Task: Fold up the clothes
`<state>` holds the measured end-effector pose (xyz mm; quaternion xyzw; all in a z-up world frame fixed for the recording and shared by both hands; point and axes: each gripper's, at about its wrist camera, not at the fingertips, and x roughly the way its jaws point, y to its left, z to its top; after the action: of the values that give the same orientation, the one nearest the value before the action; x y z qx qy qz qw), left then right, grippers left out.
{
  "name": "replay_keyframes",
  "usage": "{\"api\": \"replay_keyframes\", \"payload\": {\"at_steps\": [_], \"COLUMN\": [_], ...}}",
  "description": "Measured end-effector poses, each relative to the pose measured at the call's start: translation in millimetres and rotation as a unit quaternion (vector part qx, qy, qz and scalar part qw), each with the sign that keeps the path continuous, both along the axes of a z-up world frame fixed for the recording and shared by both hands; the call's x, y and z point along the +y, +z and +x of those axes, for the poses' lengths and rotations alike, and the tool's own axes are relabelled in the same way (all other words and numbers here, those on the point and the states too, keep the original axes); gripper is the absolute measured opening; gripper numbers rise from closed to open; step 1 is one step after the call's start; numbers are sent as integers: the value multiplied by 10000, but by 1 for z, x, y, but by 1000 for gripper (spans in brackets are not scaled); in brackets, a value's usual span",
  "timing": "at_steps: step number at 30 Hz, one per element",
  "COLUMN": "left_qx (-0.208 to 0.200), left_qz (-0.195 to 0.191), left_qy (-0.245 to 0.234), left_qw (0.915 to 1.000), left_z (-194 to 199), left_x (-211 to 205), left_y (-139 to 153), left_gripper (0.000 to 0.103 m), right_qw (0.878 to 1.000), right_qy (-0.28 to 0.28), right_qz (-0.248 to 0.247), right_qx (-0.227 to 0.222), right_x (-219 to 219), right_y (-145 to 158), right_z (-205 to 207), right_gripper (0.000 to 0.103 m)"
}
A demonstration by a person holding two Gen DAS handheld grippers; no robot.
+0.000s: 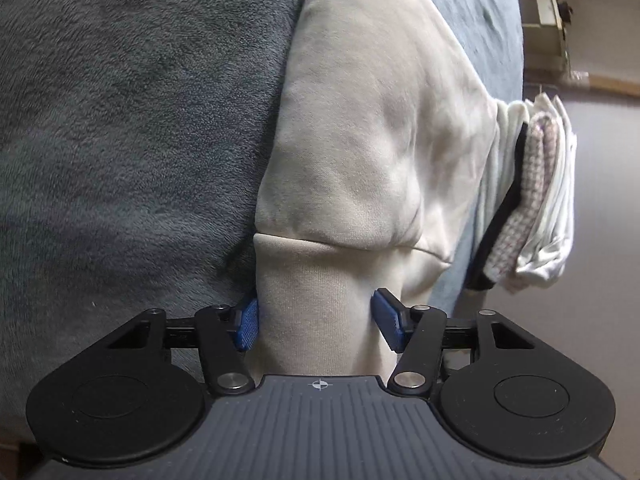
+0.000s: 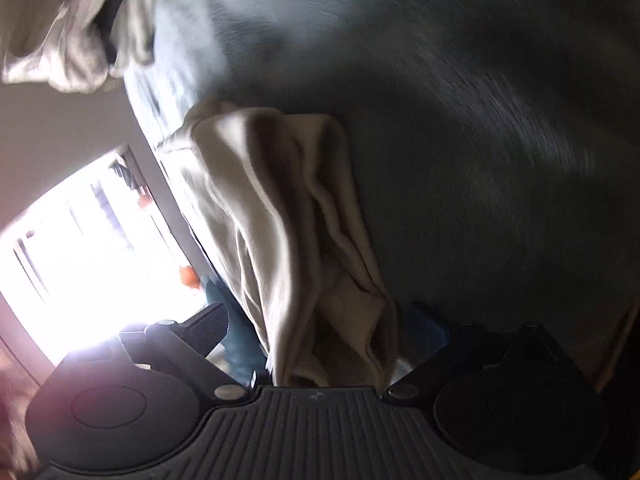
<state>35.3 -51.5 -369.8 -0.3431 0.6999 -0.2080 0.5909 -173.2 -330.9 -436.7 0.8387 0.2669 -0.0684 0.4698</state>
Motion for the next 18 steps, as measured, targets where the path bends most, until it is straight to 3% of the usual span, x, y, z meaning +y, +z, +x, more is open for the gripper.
{"api": "replay_keyframes", "payload": {"at_steps": [11, 18], "left_qx": [277, 269], "left_qz": [-294, -263], "left_qy": [334, 361], "left_qw": [9986, 9986], "left_z": [2, 1], "left_x": [5, 6], "left_y": [11, 9], "left_gripper": [58, 58], "right_qw": [9948, 9942], "right_qy": [-809, -811], "right_qz": [556, 522], "right_qx": [-255, -479], "right_x": [13, 7], "right_y": [-20, -11], "right_z": [6, 20], "right_gripper": [100, 100]}}
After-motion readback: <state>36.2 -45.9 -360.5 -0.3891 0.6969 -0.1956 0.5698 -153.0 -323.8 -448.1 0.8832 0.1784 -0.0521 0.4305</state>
